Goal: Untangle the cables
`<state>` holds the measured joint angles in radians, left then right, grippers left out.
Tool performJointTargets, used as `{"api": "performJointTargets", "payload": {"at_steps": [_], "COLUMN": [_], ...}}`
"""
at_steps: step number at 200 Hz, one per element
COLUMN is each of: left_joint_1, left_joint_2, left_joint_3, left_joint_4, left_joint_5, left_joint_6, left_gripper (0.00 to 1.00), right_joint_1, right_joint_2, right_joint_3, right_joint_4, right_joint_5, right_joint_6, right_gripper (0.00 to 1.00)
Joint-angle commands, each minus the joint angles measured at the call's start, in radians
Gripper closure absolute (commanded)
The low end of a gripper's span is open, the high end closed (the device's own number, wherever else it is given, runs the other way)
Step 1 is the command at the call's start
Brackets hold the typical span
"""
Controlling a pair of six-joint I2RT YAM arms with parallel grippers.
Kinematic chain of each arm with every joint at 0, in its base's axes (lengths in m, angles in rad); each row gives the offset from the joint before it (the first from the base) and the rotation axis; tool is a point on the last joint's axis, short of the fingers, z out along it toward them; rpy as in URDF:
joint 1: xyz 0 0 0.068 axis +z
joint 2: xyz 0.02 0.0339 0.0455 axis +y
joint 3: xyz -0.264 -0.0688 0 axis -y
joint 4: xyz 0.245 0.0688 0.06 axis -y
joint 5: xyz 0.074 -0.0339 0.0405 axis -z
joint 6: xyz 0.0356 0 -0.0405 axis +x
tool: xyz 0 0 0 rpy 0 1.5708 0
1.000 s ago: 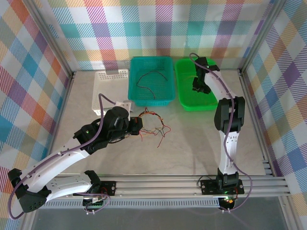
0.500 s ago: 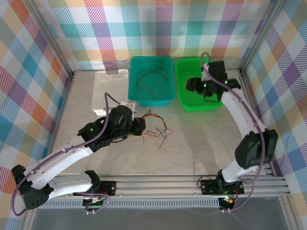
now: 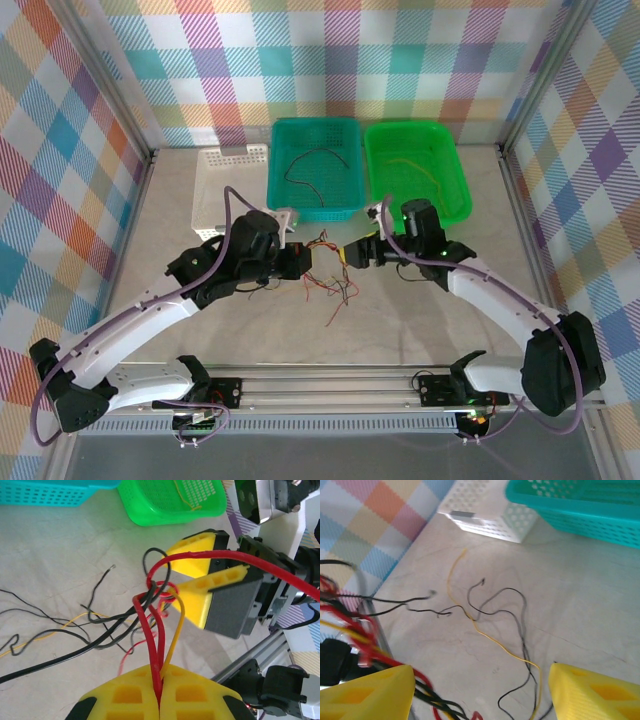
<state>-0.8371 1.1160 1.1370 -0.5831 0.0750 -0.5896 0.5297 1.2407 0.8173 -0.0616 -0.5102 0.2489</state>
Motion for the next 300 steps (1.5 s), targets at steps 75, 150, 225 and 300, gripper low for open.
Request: {"api": "performJointTargets", "payload": {"at_steps": [75, 150, 225, 300], "left_joint_1": [0.073, 0.087, 0.108, 0.127], "left_joint_2": [0.039, 0.039, 0.045, -0.014], "left_joint_3": [0.025, 0.022, 0.01, 0.001], "left_joint_4": [0.063, 0.066, 0.086, 0.053], "left_joint_5": [0.149, 0.17, 0.179, 0.21], "left_joint_6": [-0.061, -0.062, -0.065, -0.029], "left_gripper": [1.0, 0.95, 0.93, 0.59], "right_joint_1": [0.063, 0.076, 0.111, 0.112], "right_joint_2": [-0.069, -0.056, -0.043, -0.115], "right_joint_3": [-0.158, -0.193, -0.232, -0.208], "right_joint_4": [0.297, 0.434, 0.537, 0.388], "right_joint_5": [-0.13, -0.203, -0.213, -0.052], "right_joint_6": [0.046, 0.142, 0.222, 0.163], "right_gripper": [0.34, 0.56, 0.48, 1.0]}}
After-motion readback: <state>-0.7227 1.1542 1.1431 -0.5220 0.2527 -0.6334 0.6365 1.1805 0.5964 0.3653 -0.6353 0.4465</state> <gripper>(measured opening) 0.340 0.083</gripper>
